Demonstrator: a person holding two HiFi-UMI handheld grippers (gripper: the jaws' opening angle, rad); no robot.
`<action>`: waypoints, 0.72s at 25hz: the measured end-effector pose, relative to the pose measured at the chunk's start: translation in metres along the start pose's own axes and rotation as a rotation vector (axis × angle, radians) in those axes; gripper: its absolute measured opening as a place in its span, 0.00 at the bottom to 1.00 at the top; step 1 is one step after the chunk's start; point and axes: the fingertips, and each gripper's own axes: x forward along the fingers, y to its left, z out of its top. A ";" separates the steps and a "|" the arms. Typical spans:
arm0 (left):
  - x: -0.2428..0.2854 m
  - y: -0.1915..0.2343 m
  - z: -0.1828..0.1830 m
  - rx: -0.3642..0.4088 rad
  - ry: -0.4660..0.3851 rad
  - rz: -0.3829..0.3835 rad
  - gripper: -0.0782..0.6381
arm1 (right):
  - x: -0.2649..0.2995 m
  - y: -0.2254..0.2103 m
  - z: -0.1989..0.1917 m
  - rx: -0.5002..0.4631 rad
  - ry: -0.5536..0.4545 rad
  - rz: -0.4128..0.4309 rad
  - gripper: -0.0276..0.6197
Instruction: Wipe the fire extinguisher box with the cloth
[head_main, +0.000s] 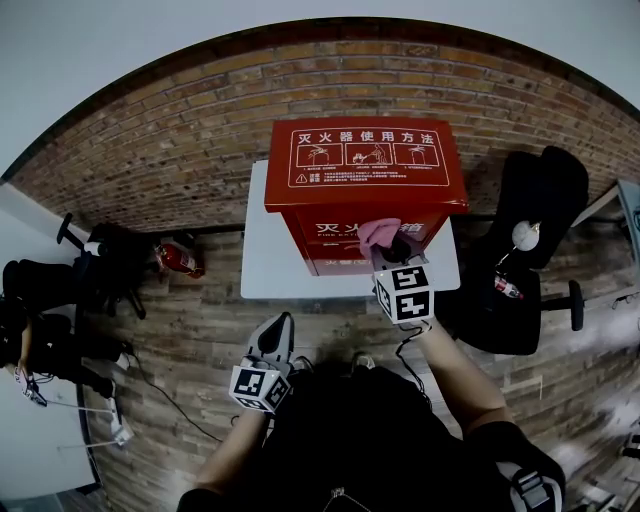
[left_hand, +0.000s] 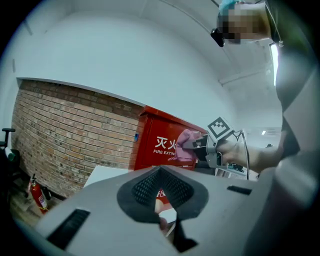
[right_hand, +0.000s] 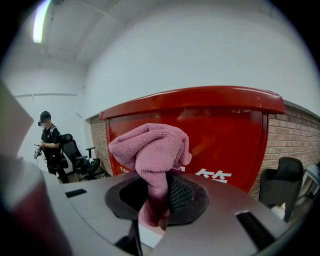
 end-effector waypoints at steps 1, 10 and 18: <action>0.001 -0.001 0.001 0.002 -0.001 0.000 0.14 | 0.001 0.000 -0.002 -0.003 0.000 0.000 0.18; 0.009 -0.002 0.003 0.009 0.006 0.010 0.14 | 0.010 -0.002 -0.023 0.010 0.028 0.008 0.18; 0.015 0.000 0.000 0.012 0.020 0.009 0.14 | 0.019 -0.002 -0.040 0.007 0.035 0.013 0.18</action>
